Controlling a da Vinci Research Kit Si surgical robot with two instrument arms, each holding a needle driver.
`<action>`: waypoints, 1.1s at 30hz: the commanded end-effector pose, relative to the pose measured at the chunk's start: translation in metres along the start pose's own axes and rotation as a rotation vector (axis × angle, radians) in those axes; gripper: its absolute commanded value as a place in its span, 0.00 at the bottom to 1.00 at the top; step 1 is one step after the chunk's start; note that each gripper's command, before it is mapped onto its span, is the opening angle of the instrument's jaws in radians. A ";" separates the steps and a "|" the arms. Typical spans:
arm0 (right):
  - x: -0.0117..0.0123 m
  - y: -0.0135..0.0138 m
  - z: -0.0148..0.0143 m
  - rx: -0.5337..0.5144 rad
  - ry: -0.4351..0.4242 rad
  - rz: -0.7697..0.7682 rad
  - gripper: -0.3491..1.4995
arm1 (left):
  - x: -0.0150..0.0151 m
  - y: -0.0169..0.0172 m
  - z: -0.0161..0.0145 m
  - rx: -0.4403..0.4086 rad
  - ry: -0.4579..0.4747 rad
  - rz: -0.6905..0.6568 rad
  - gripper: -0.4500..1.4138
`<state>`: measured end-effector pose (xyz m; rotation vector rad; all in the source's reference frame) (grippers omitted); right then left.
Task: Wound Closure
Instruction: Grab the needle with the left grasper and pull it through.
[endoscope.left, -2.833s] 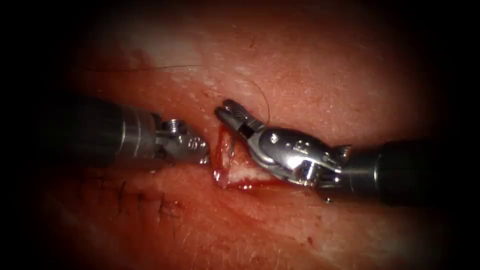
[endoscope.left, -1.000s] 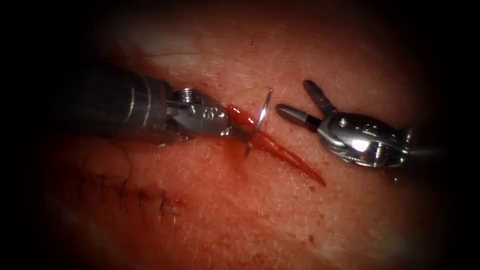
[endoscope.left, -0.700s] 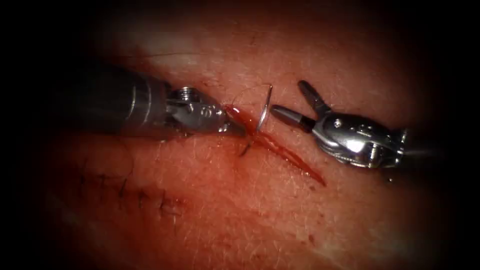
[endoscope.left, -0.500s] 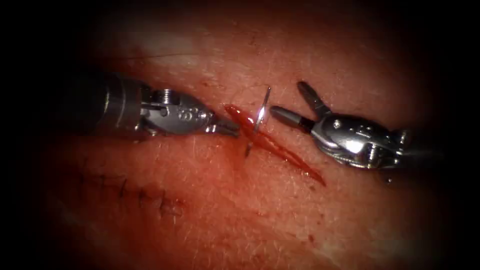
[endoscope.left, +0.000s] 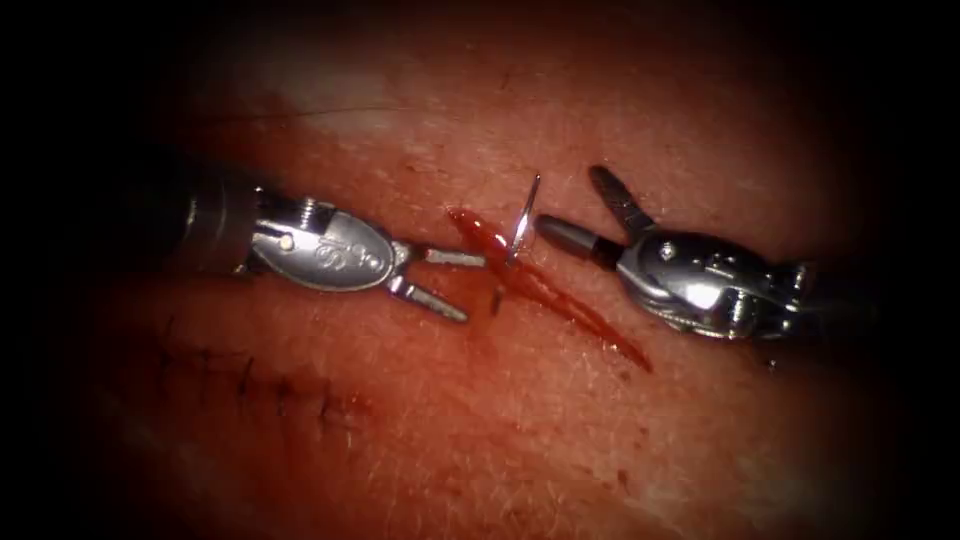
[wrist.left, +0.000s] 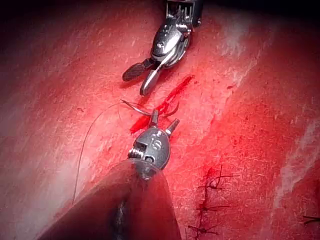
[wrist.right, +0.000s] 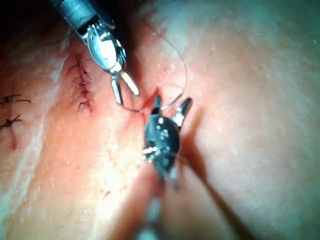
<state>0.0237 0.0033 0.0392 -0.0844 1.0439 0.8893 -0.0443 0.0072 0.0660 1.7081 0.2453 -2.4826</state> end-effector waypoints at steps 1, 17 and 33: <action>-0.0008 -0.0006 0.0004 0.002 0.000 0.000 0.74 | -0.0005 0.0005 0.0012 -0.007 0.012 0.007 0.33; -0.0016 -0.0007 0.0009 0.000 0.005 -0.007 0.74 | -0.0006 -0.0001 0.0032 0.016 0.081 -0.056 0.00; -0.0016 -0.0008 0.0008 0.003 0.005 -0.013 0.74 | 0.0001 0.0008 0.0024 -0.033 0.102 -0.585 0.00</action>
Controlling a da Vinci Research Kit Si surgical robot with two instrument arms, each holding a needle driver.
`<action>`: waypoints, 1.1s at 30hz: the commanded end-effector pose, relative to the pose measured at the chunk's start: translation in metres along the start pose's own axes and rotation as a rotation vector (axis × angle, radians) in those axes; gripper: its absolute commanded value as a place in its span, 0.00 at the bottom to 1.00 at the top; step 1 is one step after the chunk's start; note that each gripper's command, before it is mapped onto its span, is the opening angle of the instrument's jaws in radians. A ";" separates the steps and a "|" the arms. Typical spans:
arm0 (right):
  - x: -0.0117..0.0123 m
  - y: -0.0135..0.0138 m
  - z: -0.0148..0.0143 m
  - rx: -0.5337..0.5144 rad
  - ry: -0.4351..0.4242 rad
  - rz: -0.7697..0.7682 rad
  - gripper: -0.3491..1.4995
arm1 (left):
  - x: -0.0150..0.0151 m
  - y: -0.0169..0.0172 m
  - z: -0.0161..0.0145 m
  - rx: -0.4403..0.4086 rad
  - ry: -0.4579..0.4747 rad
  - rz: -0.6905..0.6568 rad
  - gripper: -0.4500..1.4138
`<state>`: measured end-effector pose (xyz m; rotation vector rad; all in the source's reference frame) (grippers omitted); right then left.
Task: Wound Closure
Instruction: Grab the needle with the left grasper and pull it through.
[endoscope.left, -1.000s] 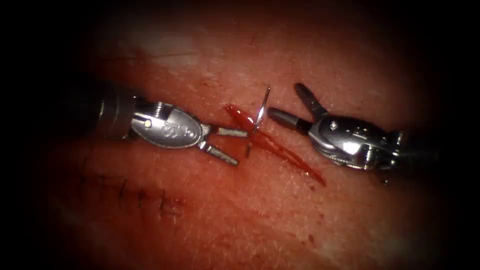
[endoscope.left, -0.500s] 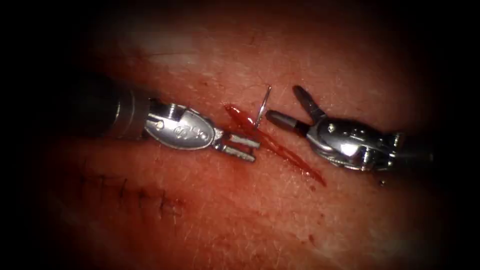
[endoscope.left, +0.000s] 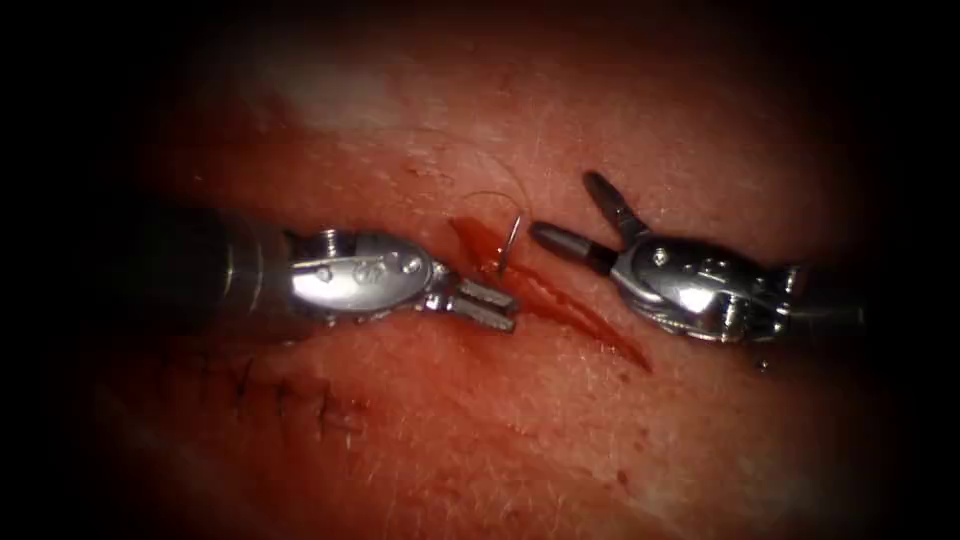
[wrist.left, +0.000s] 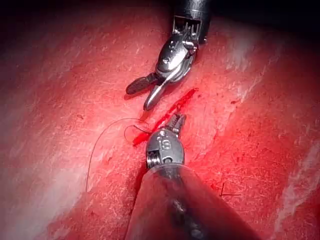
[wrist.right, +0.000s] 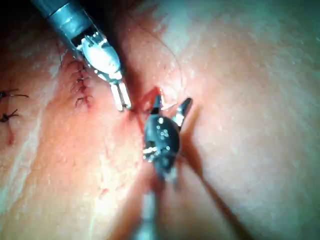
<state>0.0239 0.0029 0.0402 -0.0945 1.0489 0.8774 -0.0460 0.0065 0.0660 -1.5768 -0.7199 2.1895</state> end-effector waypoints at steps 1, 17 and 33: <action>-0.0006 -0.0007 0.0003 0.003 -0.002 0.006 0.74 | -0.0005 0.0001 0.0006 -0.021 0.006 -0.075 0.00; -0.0006 -0.0008 0.0002 0.014 -0.001 0.018 0.74 | 0.0052 0.0013 -0.0028 -0.157 0.096 -0.413 0.00; 0.0003 -0.0036 -0.0022 0.198 0.004 0.054 0.10 | 0.0074 0.0043 -0.0065 -0.199 0.099 -0.419 0.00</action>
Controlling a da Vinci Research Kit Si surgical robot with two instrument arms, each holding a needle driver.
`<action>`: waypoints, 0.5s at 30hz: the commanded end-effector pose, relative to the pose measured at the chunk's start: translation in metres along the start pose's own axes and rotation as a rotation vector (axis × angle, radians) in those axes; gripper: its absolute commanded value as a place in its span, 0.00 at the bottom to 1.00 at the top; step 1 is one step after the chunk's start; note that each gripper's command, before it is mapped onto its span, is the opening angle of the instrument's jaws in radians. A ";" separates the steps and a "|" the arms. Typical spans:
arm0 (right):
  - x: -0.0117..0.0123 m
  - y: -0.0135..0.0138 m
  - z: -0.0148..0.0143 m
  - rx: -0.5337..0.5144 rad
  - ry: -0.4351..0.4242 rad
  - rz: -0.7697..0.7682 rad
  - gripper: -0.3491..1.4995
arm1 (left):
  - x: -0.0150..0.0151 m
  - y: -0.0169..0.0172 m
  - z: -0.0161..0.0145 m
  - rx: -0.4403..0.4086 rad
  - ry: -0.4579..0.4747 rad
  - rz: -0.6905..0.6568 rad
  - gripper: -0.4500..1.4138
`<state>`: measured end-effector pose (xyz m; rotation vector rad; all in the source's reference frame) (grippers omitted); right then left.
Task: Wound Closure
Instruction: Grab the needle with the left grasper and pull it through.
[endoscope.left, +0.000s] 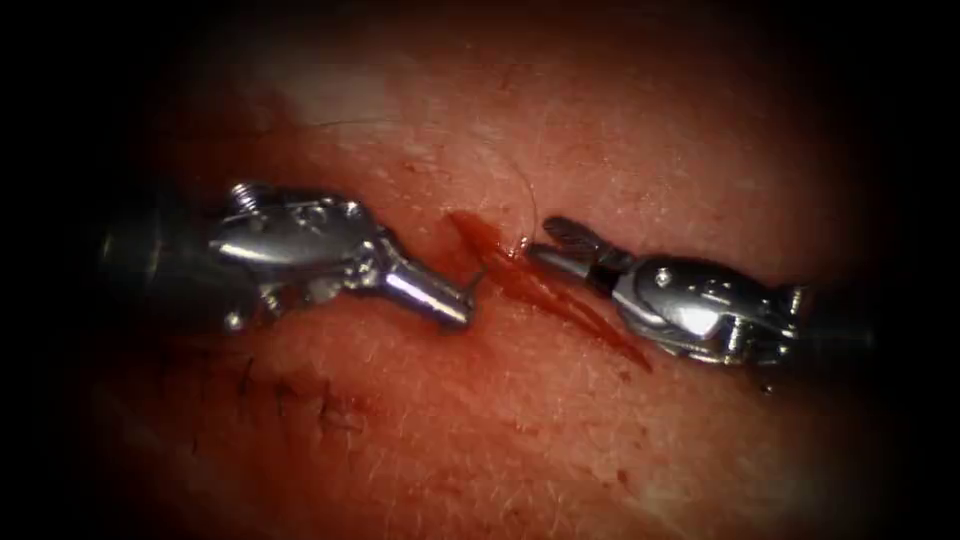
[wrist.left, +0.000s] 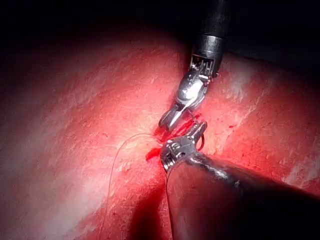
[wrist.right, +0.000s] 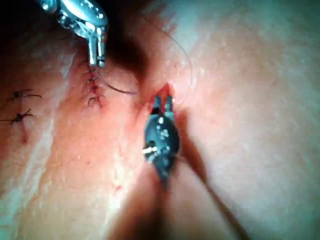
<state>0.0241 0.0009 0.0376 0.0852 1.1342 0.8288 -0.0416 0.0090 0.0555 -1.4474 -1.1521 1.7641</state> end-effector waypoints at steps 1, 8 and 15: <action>-0.0008 -0.0017 -0.0001 0.029 0.000 -0.003 0.11 | -0.0007 -0.0001 0.0002 0.007 -0.007 0.011 0.00; -0.0013 -0.0050 0.0003 0.104 -0.039 -0.018 0.14 | -0.0004 0.0001 -0.0012 0.031 -0.023 0.035 0.00; -0.0039 -0.0062 0.0023 0.148 -0.104 -0.053 0.14 | 0.0002 0.0005 -0.0015 0.044 -0.027 0.052 0.00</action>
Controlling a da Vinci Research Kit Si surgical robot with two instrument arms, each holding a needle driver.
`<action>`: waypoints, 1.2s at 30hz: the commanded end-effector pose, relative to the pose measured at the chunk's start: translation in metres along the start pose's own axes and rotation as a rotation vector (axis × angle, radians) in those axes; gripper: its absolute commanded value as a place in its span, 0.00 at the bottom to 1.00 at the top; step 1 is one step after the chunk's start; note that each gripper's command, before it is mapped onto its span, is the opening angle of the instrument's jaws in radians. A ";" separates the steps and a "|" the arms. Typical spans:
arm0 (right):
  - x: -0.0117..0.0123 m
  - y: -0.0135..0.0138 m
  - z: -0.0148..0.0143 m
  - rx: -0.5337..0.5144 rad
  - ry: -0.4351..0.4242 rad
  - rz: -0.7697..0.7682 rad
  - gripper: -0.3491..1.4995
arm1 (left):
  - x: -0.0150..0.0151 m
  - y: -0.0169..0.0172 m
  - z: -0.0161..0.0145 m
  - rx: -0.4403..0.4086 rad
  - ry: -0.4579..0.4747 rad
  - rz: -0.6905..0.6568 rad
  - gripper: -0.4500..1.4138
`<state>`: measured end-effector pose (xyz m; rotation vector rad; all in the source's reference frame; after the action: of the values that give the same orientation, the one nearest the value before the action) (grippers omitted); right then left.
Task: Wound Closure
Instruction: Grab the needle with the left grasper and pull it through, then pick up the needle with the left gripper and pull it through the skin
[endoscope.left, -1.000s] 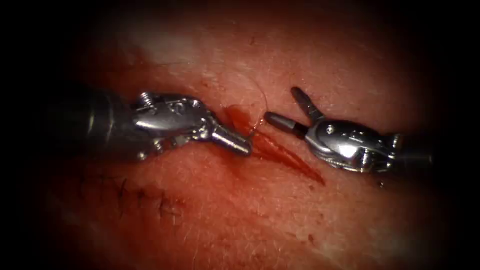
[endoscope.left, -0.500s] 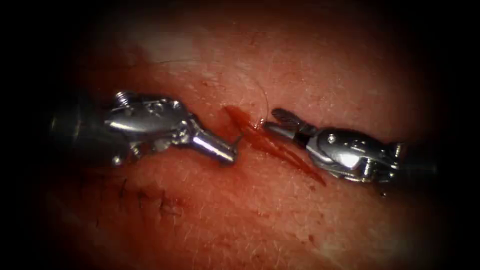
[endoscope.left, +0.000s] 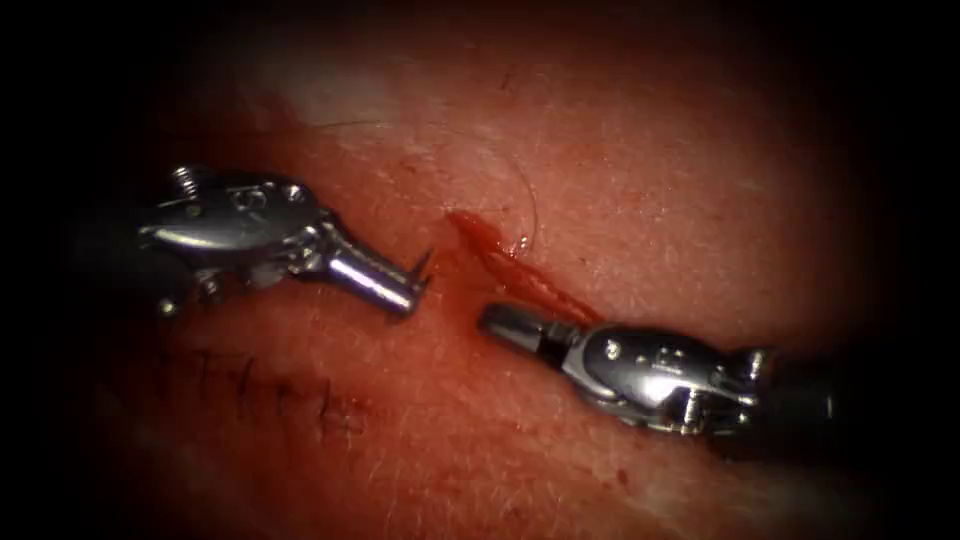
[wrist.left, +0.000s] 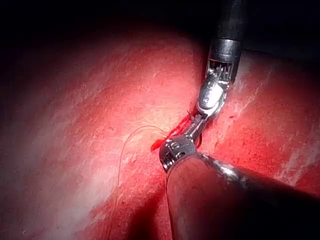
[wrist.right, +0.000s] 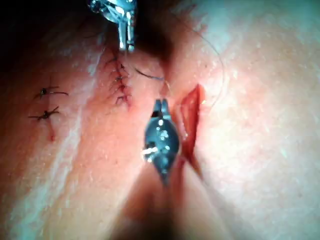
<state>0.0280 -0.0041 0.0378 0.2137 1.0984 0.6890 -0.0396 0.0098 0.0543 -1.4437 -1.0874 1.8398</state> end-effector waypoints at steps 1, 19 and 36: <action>-0.0016 -0.0005 0.0012 0.005 -0.010 -0.007 0.14 | -0.0005 -0.0002 0.0006 -0.001 0.000 0.003 0.00; -0.0048 0.0035 0.0033 -0.082 -0.056 -0.002 0.14 | 0.0002 0.0016 0.0006 0.017 -0.033 0.023 0.00; -0.0053 0.0054 0.0033 -0.130 -0.066 0.041 0.14 | 0.0014 0.0034 -0.0005 0.030 -0.063 0.071 0.00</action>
<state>0.0268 -0.0020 0.0455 0.1434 0.9851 0.7823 -0.0388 0.0099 0.0495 -1.4388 -1.0386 1.9605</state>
